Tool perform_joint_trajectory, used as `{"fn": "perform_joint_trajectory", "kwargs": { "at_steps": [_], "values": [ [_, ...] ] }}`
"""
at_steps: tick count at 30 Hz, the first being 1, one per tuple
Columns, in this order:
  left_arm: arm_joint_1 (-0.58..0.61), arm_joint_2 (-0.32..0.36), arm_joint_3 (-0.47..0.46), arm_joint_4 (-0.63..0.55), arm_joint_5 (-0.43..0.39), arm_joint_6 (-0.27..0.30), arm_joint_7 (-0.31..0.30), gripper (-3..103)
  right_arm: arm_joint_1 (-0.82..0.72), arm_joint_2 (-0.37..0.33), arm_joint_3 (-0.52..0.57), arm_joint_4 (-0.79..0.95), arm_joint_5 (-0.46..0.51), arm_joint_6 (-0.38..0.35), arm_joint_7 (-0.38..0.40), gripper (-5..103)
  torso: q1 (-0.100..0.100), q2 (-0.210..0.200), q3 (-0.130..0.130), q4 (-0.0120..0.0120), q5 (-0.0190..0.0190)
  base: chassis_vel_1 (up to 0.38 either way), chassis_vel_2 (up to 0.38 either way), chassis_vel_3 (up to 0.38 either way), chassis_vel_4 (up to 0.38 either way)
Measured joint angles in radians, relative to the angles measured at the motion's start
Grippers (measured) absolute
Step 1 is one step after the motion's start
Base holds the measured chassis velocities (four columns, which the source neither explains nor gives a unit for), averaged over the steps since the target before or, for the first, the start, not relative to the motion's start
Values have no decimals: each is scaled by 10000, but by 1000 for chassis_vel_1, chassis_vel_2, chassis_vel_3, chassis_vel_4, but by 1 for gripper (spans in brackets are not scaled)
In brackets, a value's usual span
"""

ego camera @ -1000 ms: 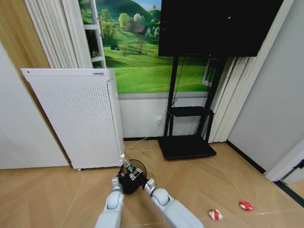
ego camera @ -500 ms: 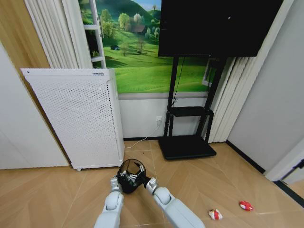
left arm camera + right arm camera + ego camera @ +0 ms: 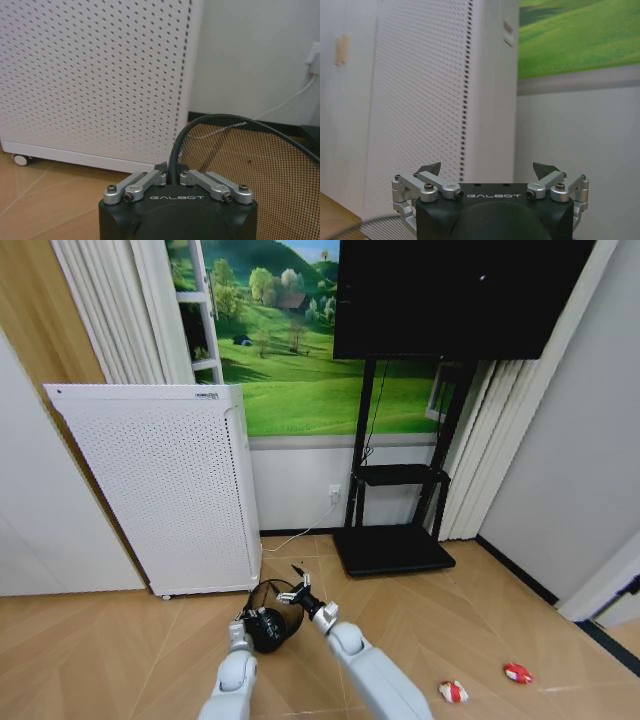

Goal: Pick up the trash bin and place the garbage on the floor into it.

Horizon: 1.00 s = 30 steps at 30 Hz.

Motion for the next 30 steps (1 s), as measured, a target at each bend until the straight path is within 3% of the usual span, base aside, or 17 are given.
{"fn": "perform_joint_trajectory", "kwargs": {
  "at_steps": [6, 15, 21, 30],
  "values": [
    [1376, 201, -562, -1578, -577, 216, -129, 6, 288, -394, 1202, -1289, 832, -350, 51, 100, -1, -1, 0, -1, 0, 0, 0, 0, 0],
    [3122, 475, -1090, -3313, -1359, 256, -121, 6, -389, -1012, 2390, -1149, 1298, -932, 153, 100, -2, 1, -1, 0, 1, 0, 0, 0, 0],
    [3359, 531, -1128, -3651, -1783, 370, -171, 6, -425, -1358, 2376, -940, 1416, -911, 100, 100, -2, 0, -1, -1, 0, -69, -78, 84, 90],
    [3278, 521, -1056, -3608, -1790, 409, -192, 6, -340, -1354, 2340, -906, 1399, -890, 77, 100, -1, 0, 0, -1, -1, -195, -192, 197, 189]
  ]
}}
